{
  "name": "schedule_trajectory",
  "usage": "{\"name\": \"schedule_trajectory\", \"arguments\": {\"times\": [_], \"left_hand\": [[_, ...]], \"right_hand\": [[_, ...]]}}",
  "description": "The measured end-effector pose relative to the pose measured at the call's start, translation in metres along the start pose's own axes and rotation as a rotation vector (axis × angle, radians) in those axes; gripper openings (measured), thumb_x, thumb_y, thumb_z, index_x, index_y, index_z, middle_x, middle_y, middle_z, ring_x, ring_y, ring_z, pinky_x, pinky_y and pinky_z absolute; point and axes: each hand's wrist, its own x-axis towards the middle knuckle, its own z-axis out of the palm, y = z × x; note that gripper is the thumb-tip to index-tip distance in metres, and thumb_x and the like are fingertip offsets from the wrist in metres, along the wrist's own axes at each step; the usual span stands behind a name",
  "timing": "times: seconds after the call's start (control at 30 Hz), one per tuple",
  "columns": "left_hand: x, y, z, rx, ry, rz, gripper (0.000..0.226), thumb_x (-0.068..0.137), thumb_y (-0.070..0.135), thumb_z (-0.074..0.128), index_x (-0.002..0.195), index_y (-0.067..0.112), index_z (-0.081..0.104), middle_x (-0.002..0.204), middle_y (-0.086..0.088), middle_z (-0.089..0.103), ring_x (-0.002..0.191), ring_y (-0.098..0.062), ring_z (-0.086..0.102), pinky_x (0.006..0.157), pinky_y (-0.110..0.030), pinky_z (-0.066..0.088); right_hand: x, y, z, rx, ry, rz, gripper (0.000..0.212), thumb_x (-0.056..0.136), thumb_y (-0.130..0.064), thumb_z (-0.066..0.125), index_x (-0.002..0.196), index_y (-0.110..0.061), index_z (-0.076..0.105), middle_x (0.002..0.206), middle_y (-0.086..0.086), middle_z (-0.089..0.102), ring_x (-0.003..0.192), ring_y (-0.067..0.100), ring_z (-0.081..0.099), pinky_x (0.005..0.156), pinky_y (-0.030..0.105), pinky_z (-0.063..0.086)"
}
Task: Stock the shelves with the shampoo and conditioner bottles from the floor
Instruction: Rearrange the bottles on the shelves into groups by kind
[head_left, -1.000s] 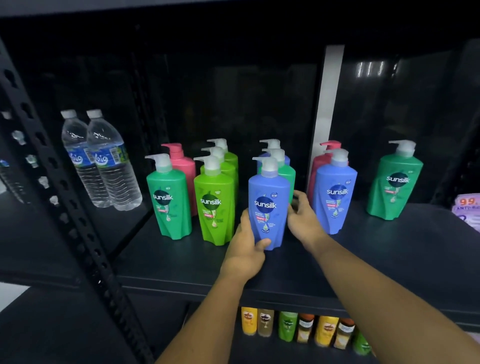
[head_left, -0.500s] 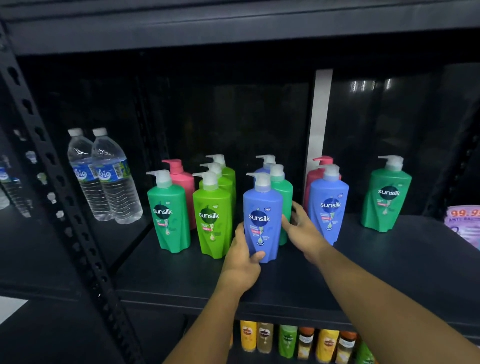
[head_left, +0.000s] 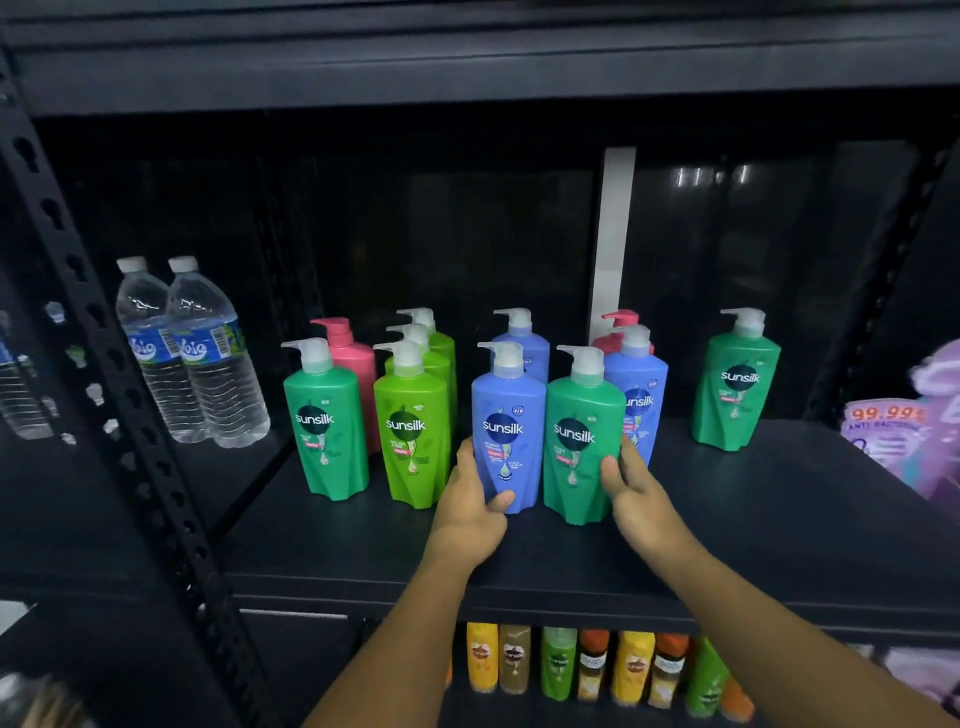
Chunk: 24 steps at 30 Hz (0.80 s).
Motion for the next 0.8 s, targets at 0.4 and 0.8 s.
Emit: {"name": "schedule_trajectory", "arguments": {"times": [0.4, 0.8], "left_hand": [[0.002, -0.008, -0.001, -0.023, -0.023, 0.014, 0.076, 0.094, 0.011, 0.068, 0.154, 0.039, 0.029, 0.136, 0.013, 0.062, 0.124, -0.011, 0.06, 0.106, -0.032, 0.046], [0.042, 0.001, 0.023, 0.043, 0.042, 0.04, 0.067, 0.093, 0.007, 0.067, 0.15, 0.021, 0.033, 0.134, -0.006, 0.06, 0.121, -0.028, 0.058, 0.099, -0.039, 0.048]], "right_hand": [[-0.013, 0.018, 0.0, -0.148, 0.042, -0.002, 0.065, 0.083, -0.034, 0.082, 0.131, -0.031, 0.038, 0.121, -0.014, 0.063, 0.112, 0.002, 0.062, 0.096, 0.035, 0.055], [-0.007, 0.021, -0.002, -0.118, 0.029, -0.012, 0.057, 0.089, -0.02, 0.076, 0.132, -0.026, 0.04, 0.121, -0.019, 0.062, 0.109, -0.015, 0.058, 0.08, 0.008, 0.05]]}}
